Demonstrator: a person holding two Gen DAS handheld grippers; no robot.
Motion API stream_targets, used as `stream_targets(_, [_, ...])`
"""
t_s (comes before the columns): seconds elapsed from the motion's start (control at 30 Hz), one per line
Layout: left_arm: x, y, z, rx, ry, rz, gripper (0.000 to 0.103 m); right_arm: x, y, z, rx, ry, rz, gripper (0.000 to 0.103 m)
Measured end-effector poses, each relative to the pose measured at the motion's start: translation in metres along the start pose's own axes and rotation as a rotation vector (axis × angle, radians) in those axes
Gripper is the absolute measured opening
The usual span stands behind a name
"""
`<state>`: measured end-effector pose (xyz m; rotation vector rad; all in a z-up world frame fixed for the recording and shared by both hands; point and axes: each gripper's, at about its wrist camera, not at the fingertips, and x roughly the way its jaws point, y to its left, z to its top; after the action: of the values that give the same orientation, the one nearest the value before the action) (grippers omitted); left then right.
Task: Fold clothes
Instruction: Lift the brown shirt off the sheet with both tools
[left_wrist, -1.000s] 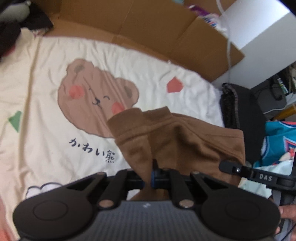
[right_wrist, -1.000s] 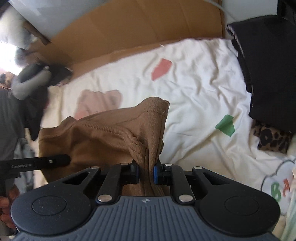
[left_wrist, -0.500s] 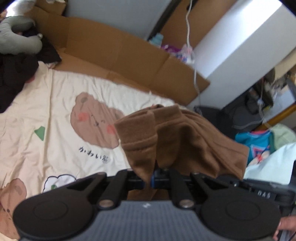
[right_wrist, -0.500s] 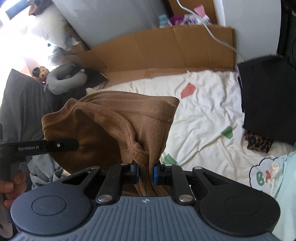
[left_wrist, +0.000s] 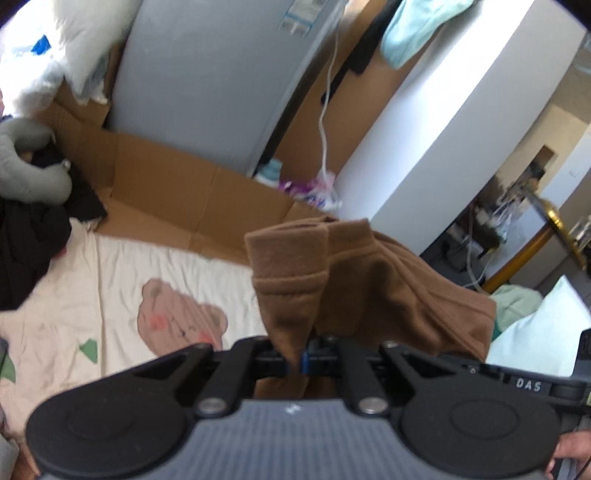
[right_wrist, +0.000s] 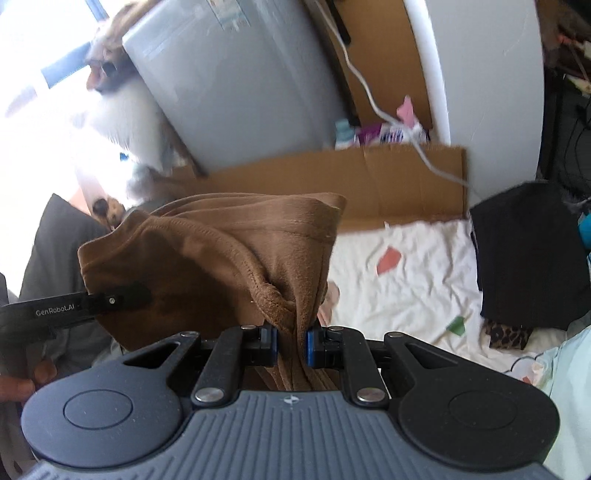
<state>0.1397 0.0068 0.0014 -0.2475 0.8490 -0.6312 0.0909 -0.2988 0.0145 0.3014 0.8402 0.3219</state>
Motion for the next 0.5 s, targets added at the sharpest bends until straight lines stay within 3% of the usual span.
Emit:
stream_targets(0.23, [-0.037,-0.005,-0.004,0.027,-0.094,-0.045,0.006,-0.031,0.019,-0.01,-0.021,-0.084,-0.001,0.013])
stream_targets(0.5, [-0.059,-0.017,-0.007,0.111,-0.159,-0.009,0.006,-0.049,0.042,-0.02,-0.082,-0.125,0.007,0.013])
